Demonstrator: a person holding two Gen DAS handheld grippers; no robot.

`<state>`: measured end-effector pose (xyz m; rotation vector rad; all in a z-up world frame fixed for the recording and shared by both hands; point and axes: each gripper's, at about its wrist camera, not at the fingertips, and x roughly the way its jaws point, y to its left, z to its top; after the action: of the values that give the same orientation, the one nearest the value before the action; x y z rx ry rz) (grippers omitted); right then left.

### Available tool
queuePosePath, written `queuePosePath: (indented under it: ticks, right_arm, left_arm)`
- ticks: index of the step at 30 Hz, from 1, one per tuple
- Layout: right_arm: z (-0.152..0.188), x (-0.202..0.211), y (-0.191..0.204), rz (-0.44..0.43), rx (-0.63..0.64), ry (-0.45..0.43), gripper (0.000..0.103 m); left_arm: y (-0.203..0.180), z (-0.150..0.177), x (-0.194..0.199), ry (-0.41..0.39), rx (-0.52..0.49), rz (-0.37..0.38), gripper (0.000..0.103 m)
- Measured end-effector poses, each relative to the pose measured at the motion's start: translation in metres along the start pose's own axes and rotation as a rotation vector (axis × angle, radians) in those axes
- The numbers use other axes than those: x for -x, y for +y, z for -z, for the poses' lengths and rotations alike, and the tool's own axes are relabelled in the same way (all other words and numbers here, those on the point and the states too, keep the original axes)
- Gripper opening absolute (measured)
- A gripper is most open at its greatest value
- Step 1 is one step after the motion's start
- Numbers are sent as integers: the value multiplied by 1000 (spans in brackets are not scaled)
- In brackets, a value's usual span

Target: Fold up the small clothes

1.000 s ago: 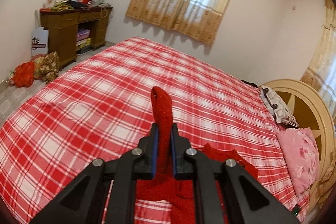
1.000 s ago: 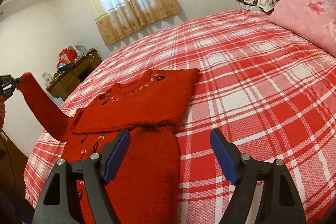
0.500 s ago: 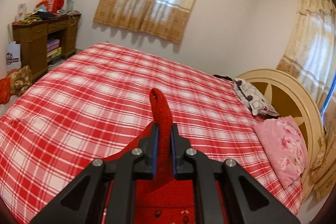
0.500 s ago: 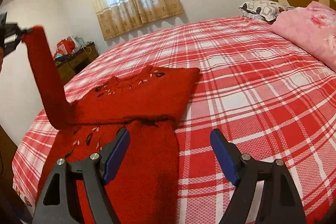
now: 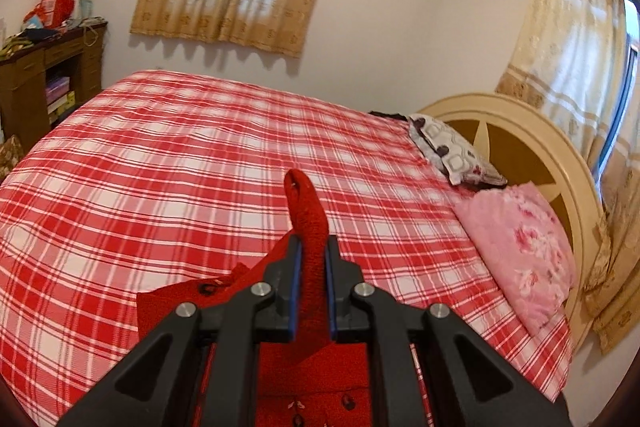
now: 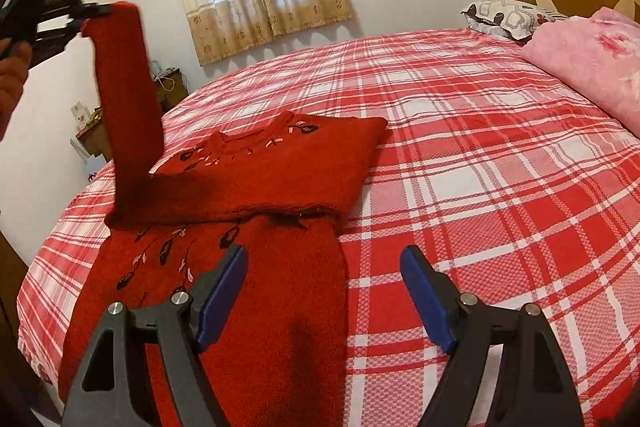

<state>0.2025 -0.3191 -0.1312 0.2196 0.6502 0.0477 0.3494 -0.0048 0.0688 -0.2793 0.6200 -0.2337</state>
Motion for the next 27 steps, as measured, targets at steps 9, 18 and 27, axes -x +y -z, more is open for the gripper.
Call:
queuePosePath:
  ticks: [9,18,27]
  right_arm:
    - [3,-10,0,-15,3,41,79]
    - [6,-17,4,-33,24,71,80]
    - [6,-15,5,-53,25,60,80]
  left_arm:
    - [-41,55,-64,105,-96,17,11]
    - [-81,122,-115,205,-296,-20,36]
    - [-45,142,-61,80,-406,-66,75]
